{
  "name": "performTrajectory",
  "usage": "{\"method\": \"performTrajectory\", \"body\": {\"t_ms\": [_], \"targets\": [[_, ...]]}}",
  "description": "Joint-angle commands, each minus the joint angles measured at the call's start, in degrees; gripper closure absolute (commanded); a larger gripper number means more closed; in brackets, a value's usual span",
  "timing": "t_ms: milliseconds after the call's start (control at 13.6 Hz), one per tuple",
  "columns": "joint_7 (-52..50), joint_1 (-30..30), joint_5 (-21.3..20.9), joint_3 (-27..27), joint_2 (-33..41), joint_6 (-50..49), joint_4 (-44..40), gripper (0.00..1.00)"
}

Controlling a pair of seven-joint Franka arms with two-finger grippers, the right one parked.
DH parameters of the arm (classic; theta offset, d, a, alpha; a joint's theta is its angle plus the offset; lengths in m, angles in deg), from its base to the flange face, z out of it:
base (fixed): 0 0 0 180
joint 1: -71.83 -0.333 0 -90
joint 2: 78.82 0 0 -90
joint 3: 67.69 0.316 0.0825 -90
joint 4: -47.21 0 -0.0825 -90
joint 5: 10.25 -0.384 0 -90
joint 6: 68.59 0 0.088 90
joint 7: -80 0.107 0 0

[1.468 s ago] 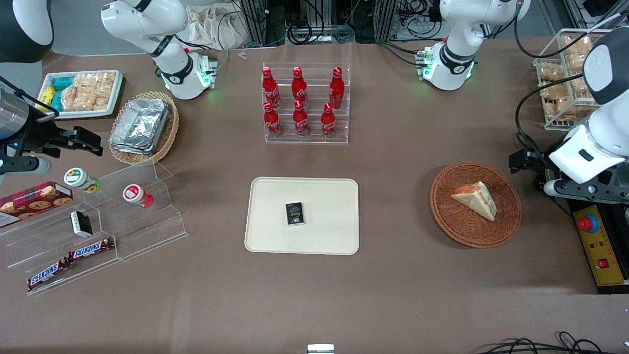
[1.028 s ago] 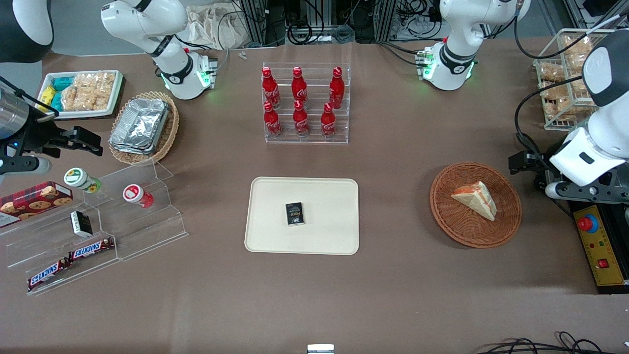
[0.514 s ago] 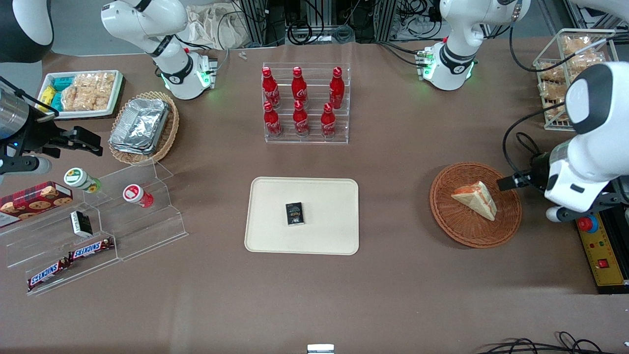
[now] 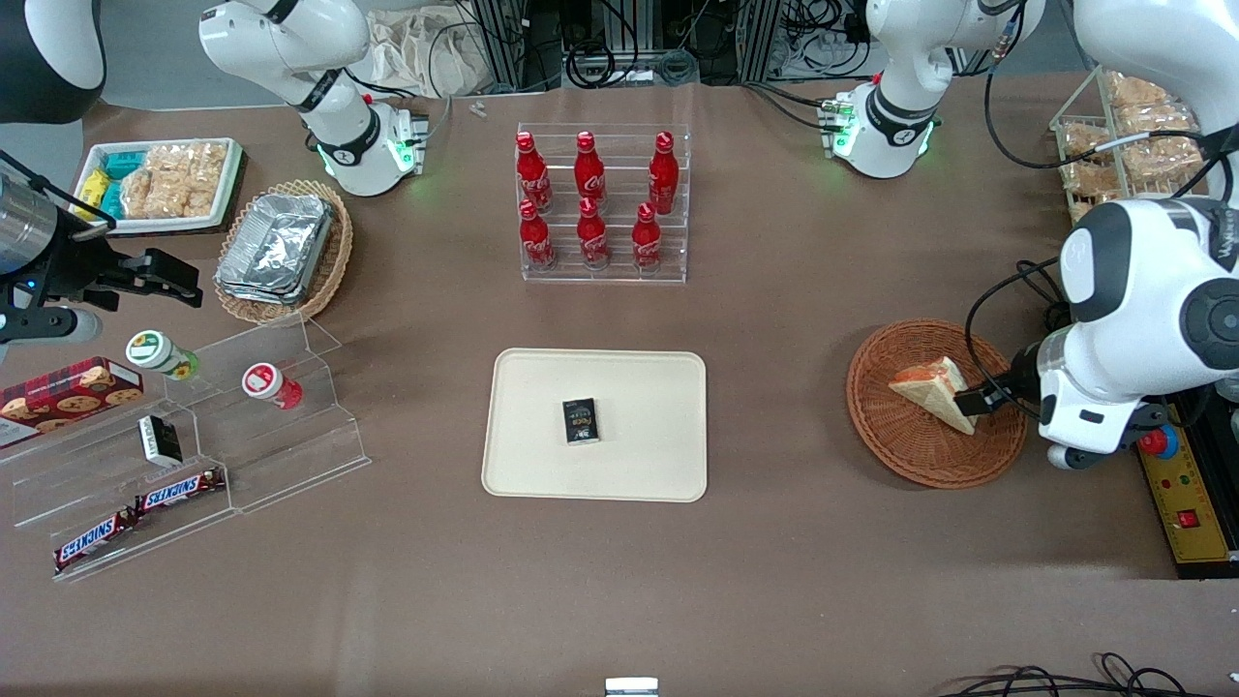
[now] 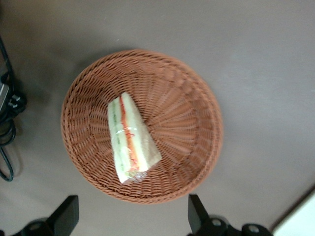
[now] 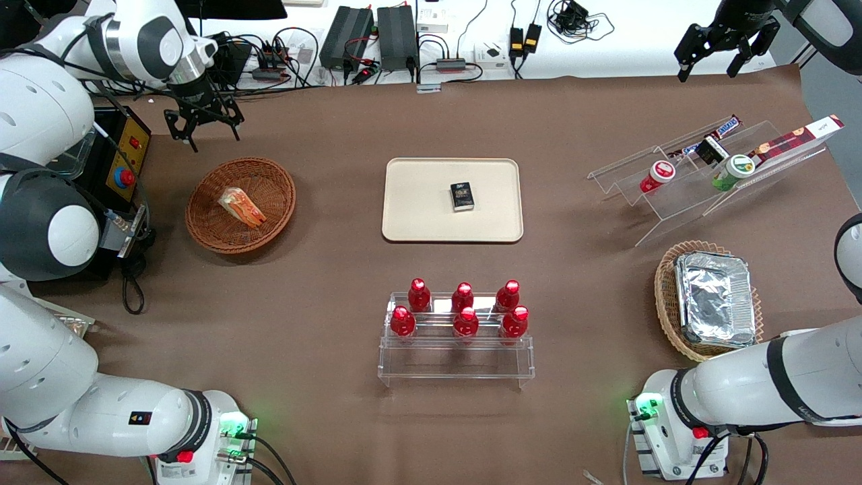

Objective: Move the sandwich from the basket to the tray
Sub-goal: 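Lower the left gripper over the wrapped sandwich in the wicker basket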

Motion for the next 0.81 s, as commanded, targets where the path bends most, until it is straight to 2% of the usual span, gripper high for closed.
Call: {"method": "performTrajectory", "body": {"t_ms": [0, 294, 734], "targets": [[-1.5, -1.2, -0.2, 0.3, 2.3, 4.8, 6.8, 0.00], [-7.9, -1.2, -0.1, 0.4, 1.9, 16.8, 15.3, 0.00], [-9.8, -2.5, 0.4, 0.4, 1.1, 25.5, 22.9, 0.00]]}}
